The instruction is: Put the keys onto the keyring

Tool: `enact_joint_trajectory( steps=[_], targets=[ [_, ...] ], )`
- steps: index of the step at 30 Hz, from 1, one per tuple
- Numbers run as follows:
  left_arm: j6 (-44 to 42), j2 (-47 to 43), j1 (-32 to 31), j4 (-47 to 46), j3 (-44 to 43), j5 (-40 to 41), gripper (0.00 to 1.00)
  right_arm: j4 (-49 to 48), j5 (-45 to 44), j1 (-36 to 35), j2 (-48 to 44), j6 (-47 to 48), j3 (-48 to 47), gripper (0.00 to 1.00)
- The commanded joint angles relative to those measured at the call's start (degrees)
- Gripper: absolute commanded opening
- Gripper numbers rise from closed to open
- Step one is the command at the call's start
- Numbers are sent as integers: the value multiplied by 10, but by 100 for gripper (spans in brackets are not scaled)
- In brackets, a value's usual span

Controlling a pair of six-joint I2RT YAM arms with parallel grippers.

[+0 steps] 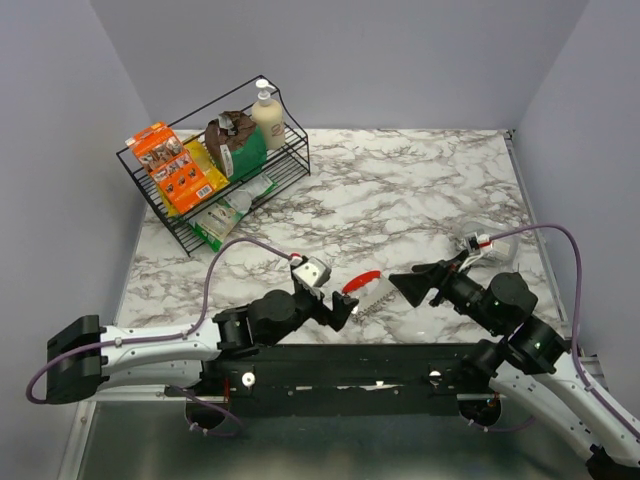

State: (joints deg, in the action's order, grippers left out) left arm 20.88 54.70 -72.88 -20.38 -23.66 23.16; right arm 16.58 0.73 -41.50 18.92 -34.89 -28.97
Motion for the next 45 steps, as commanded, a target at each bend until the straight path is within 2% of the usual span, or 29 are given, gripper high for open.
enact_joint_trajectory(
  steps=[1, 2, 6, 12, 15, 20, 29, 33, 36, 39, 45],
  targets=[
    [51, -62, -3, 17, 5, 64, 99, -5, 9, 1, 10, 6, -6, 100],
    [90, -70, -2, 34, 2, 87, 99, -5, 10, 2, 10, 5, -6, 100],
    [124, -114, -2, 46, -15, 92, 99, -11, 8, 2, 13, 3, -6, 100],
    [121, -159, -2, -1, 3, 102, 99, -11, 12, 2, 11, -7, -1, 100],
    [122, -150, -2, 18, -5, 123, 99, -12, 10, 2, 3, -12, 3, 100],
    [130, -90, -2, 83, -54, 110, 99, -17, 8, 2, 9, -16, 4, 100],
    [118, 30, -2, 70, -104, 105, 99, -23, 12, 2, 17, -15, 11, 100],
    [109, 88, -2, 71, -121, 46, 99, -24, 8, 2, 19, -11, 15, 100],
    [137, 140, -2, 74, -129, 8, 99, -23, 7, 2, 18, -10, 16, 100],
    [111, 194, -2, 81, -148, -74, 99, -23, 0, 2, 16, -8, 20, 100],
    [129, 303, -2, 74, -190, -121, 99, -24, -2, 2, 32, -4, 22, 100]
  ],
)
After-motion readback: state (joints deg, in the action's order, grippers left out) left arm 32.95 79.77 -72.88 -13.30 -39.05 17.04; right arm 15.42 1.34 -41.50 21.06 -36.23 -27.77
